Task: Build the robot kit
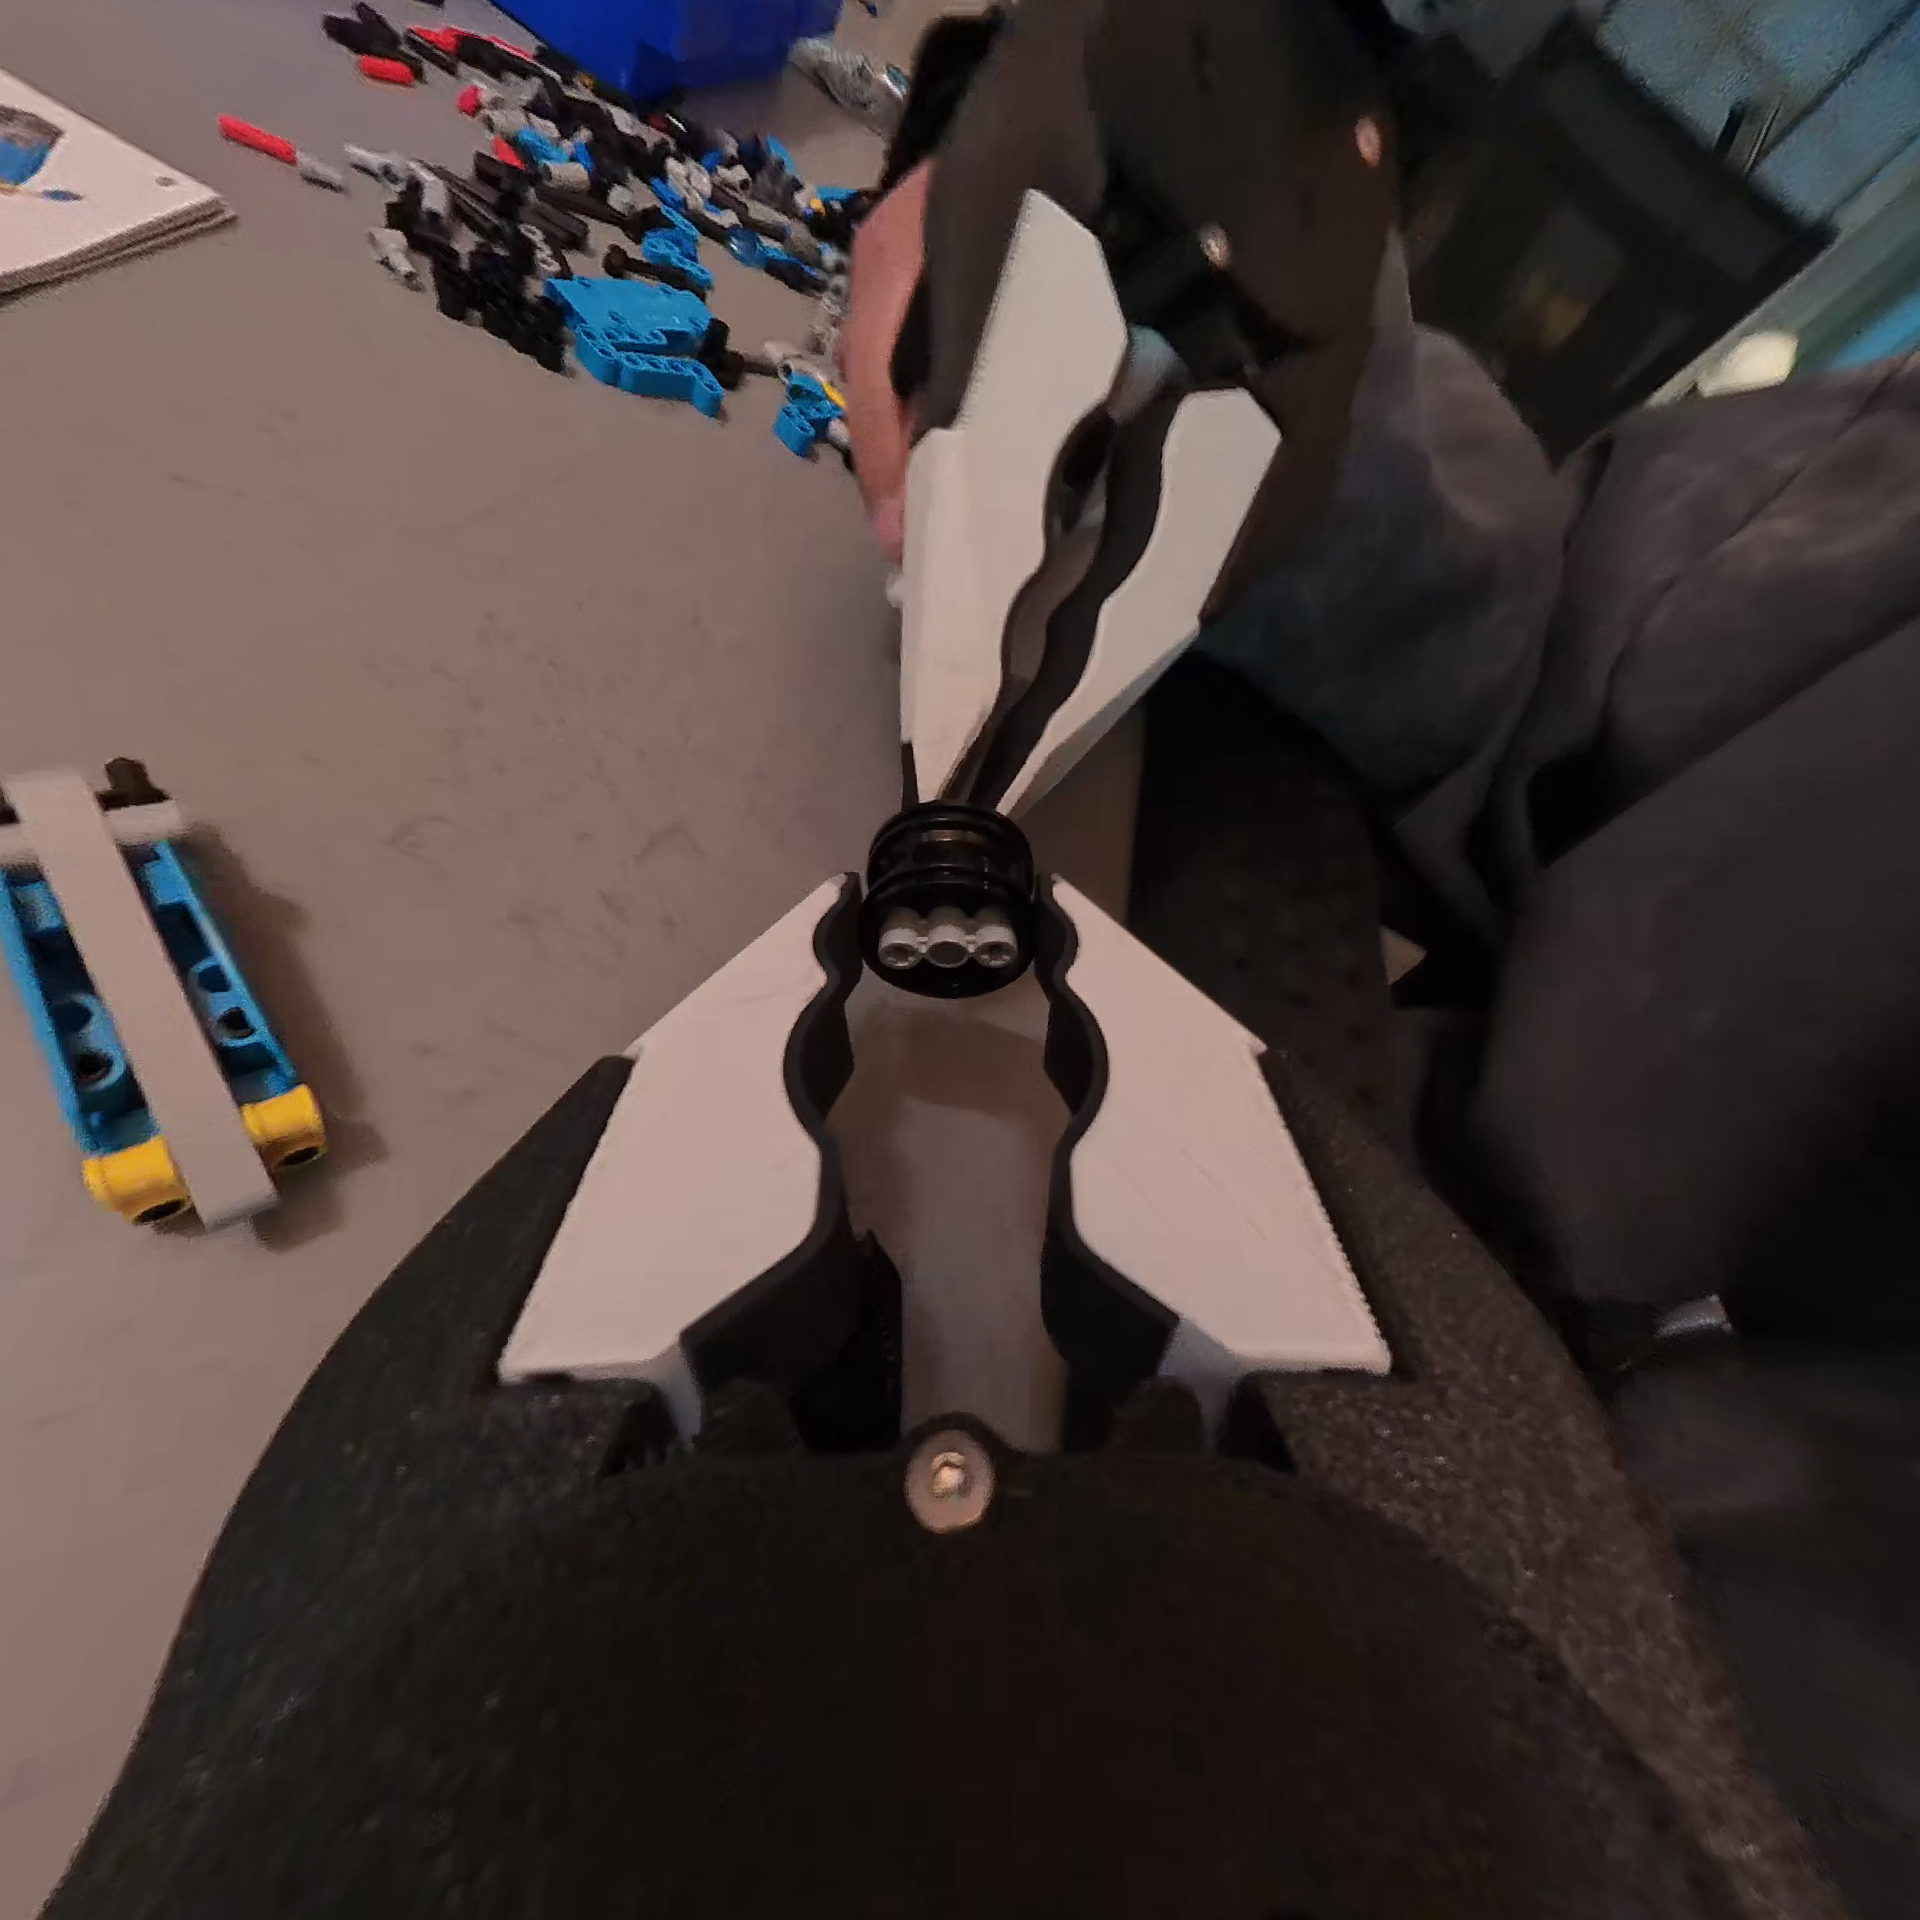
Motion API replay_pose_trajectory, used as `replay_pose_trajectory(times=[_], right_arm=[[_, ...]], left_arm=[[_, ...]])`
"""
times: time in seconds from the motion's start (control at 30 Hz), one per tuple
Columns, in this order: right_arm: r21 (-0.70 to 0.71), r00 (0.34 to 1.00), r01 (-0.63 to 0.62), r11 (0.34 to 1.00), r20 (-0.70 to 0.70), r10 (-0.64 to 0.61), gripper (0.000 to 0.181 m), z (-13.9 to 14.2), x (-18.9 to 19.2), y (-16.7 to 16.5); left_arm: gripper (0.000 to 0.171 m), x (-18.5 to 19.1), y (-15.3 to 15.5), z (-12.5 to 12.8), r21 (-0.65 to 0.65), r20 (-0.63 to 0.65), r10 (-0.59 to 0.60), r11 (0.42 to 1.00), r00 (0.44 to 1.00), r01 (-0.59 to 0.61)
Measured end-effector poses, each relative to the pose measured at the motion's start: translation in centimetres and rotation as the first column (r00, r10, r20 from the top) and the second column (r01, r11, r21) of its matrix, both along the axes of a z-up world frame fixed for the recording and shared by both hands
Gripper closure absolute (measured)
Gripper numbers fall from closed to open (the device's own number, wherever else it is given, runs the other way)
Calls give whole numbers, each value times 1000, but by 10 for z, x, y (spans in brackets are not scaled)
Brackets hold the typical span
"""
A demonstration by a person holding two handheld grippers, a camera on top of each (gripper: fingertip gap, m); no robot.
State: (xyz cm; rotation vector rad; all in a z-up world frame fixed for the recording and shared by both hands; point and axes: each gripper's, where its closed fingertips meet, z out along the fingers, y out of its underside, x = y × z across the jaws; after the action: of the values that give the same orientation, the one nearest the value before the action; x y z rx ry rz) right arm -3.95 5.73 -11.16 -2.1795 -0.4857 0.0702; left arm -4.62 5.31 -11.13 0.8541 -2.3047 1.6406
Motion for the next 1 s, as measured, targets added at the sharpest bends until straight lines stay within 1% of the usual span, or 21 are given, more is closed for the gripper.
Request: replay_pose_trajectory(times=[0.13,0.23,0.33,0.43,0.7,1.0], right_arm=[[-9,993,-29,1000,-112,28,174,0,-9,-3],[-17,986,-8,1000,-166,5,174,3,-7,-3],[32,975,24,999,-223,-16,174,13,-3,-1],[68,960,41,997,-279,-20,175,22,-2,0],[-29,984,35,999,-176,-40,175,3,-3,-3],[-81,984,44,996,-166,-57,175,-8,-2,-3]], left_arm=[[139,-7,-3,-1,32,56,-35,999,998,34],[139,-4,-2,3,34,97,-23,999,995,19],[139,-2,-2,9,8,121,-6,1000,993,5],[139,-1,-3,11,22,166,1,1000,986,-5],[139,0,-3,0,103,202,-4,995,979,-17],[139,1,-3,-10,180,242,-11,983,970,-34]])
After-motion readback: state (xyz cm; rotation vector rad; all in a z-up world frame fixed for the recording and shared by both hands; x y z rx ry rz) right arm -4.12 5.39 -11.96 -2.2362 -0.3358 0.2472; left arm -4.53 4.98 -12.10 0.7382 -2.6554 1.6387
